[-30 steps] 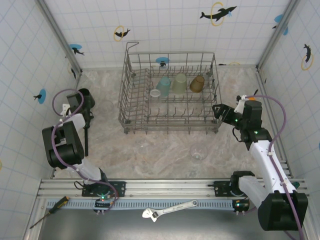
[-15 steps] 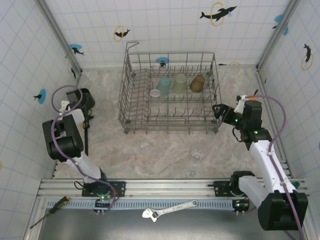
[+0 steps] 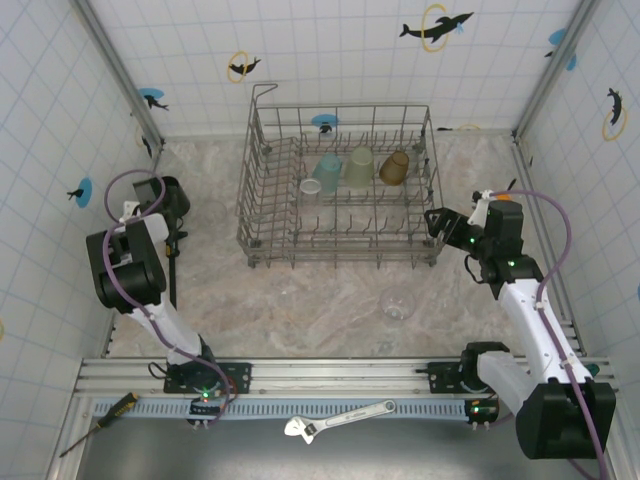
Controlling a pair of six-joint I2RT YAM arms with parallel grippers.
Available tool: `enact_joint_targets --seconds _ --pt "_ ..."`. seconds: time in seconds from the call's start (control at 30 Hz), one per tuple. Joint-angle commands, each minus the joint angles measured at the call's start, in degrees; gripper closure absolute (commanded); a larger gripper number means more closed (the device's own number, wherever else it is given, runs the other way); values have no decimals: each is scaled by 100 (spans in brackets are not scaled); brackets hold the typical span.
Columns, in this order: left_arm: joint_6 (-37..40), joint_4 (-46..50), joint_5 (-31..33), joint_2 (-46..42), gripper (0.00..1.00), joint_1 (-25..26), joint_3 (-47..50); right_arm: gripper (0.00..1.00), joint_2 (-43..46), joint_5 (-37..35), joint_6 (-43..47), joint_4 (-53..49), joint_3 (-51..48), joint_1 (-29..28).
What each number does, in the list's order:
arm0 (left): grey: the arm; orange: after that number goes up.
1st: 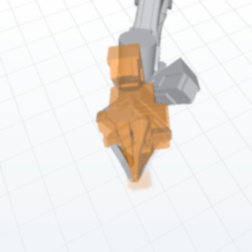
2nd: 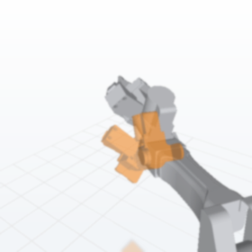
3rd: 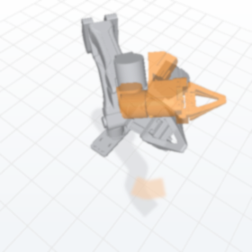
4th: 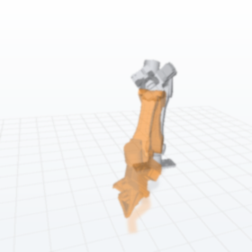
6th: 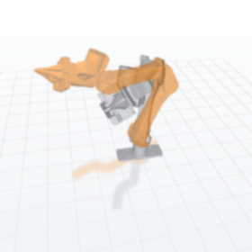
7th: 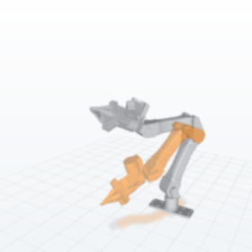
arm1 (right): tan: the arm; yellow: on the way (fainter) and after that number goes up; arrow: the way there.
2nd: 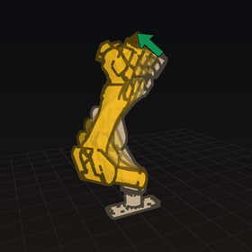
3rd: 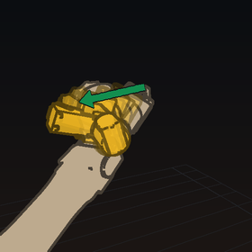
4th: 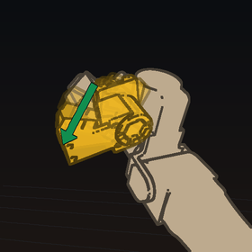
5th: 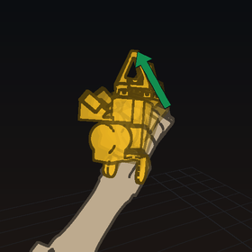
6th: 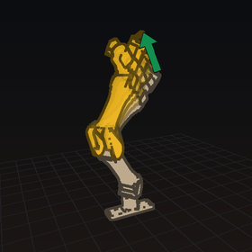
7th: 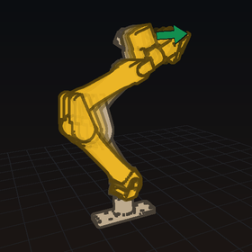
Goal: Load the cups into the dish rack
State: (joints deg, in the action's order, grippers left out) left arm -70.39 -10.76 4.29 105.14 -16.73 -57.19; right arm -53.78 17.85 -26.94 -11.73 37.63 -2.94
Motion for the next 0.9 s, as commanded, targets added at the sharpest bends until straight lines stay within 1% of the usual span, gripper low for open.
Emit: enact_joint_targets --seconds 0.0,0.13,0.3,0.37,0.43,0.5,0.53,0.67,0.8,0.87 --pt "19 67 85 50 5 -54 -138 0 -18 -36 13 203 23 22" --pt "34 66 88 28 11 -79 -153 0 4 -33 0 200 21 22" --pt "34 42 -46 56 23 -118 -179 0 26 -13 -15 206 17 22" --pt "34 23 -114 71 31 -130 -185 0 35 -27 -27 196 17 22" --pt "20 17 -152 80 33 -147 -183 0 50 -27 -22 191 25 22" --pt "20 -1 -200 70 41 -161 -168 0 52 -26 -32 186 34 23" --pt "17 -4 -216 70 43 -160 -159 0 60 -24 -36 179 34 22" --pt "42 -30 -315 65 55 -186 -147 0 63 -3 -48 188 54 22" --pt "60 -66 -413 67 64 -198 -113 0 70 3 -48 178 72 22" --pt "69 -96 -481 84 73 -206 -101 0 74 8 -48 179 79 22"
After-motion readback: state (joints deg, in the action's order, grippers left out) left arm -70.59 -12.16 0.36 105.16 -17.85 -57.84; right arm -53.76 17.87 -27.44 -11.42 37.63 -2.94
